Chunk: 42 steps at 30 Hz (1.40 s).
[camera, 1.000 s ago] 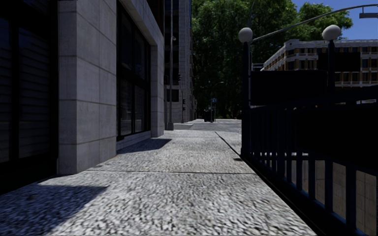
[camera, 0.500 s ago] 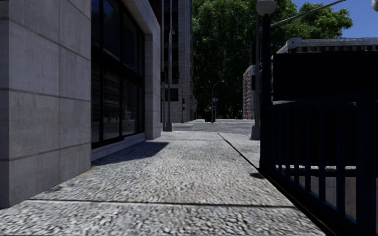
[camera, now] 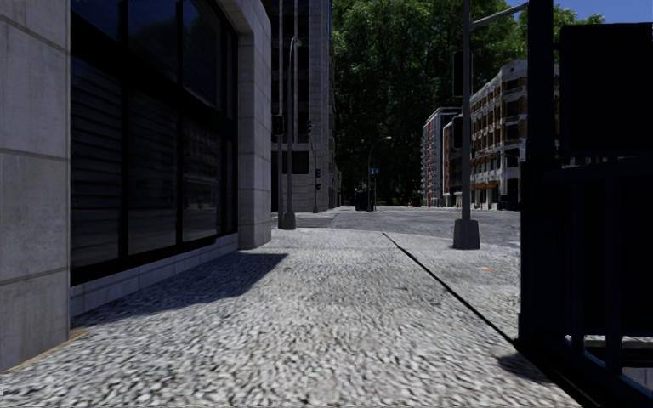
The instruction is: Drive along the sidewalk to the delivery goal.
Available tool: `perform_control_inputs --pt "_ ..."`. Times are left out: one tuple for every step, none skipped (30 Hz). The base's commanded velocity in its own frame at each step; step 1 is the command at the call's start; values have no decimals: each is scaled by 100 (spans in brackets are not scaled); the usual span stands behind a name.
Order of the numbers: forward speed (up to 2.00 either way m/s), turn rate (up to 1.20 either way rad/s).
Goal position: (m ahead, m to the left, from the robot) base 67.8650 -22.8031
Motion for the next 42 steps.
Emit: perform_control_inputs --pt "200 0" --pt "200 0" --pt "200 0" --pt "200 0" --pt "200 0" --pt "200 0" --pt "200 0" --pt "200 0" --pt "200 0" --pt "200 0" --pt "200 0" --pt "200 0" --pt "200 0" --pt "200 0" --pt "200 0" --pt "200 0" --pt "200 0" --pt "200 0" --pt "200 0" --pt "200 0" --pt "200 0" --pt "200 0" --pt "200 0" --pt "200 0" --pt "200 0" --pt "200 0" --pt "200 0" --pt "200 0" --pt "200 0" --pt "200 0" --pt "200 0" --pt "200 0" --pt "200 0" --pt "200 0" --pt "200 0" --pt "200 0" --pt "200 0" --pt "200 -31" --pt "200 -77" --pt "200 -94" --pt "200 -101" --pt "200 -103"
